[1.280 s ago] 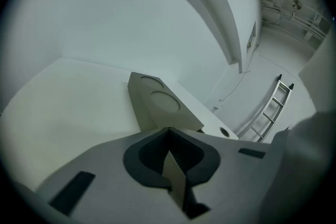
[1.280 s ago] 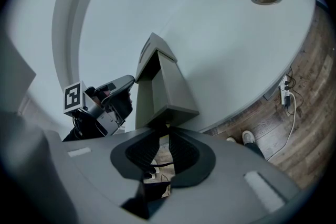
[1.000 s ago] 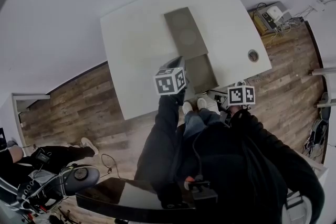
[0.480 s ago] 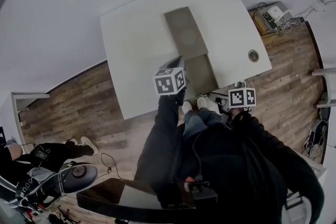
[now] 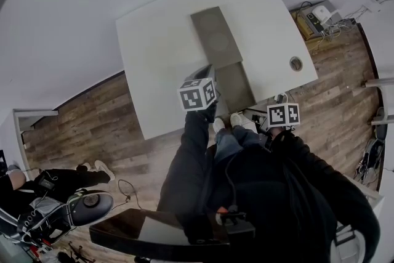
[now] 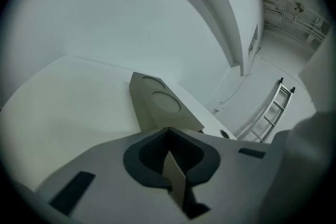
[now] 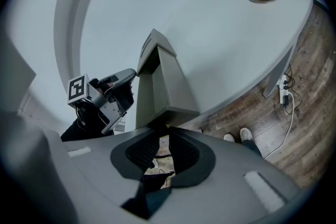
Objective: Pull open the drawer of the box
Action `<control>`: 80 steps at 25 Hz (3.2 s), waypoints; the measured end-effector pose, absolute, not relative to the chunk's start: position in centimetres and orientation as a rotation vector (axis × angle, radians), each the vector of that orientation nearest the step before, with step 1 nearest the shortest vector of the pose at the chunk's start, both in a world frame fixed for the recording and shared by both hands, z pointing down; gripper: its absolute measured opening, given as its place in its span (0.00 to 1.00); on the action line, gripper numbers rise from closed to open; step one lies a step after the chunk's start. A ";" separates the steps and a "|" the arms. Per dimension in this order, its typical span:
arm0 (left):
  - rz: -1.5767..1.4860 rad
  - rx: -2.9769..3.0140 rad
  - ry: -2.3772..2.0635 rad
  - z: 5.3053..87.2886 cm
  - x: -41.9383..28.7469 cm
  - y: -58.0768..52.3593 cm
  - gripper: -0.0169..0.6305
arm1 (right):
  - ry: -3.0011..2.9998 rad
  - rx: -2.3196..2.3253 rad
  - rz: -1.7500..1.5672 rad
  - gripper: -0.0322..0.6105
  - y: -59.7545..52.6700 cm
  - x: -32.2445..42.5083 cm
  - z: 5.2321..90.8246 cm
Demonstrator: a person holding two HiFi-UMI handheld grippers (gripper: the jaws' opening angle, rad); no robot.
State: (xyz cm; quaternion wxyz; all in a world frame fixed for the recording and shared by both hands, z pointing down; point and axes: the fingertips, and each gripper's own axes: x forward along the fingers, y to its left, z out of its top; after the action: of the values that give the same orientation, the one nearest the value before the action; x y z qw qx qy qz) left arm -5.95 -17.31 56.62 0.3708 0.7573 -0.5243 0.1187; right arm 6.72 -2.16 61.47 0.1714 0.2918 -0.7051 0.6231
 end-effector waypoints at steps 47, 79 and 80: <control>-0.074 2.050 -1.731 41.8 -9.1 -14.1 0.03 | -2.606 1.001 1.178 0.05 -14.2 9.8 43.9; -0.098 2.283 -1.905 31.6 -6.5 -12.5 0.03 | -2.866 1.110 0.492 0.05 -16.0 5.4 30.9; -0.100 2.285 -1.904 31.6 -6.4 -12.5 0.03 | -2.867 1.112 0.493 0.05 -16.0 5.4 30.9</control>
State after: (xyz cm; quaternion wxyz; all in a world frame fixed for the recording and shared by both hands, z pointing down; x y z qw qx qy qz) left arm -6.40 -12.51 31.55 0.0826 0.7652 -0.6376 -0.0334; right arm 5.45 -15.97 30.87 0.0138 0.3570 -0.9205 0.1582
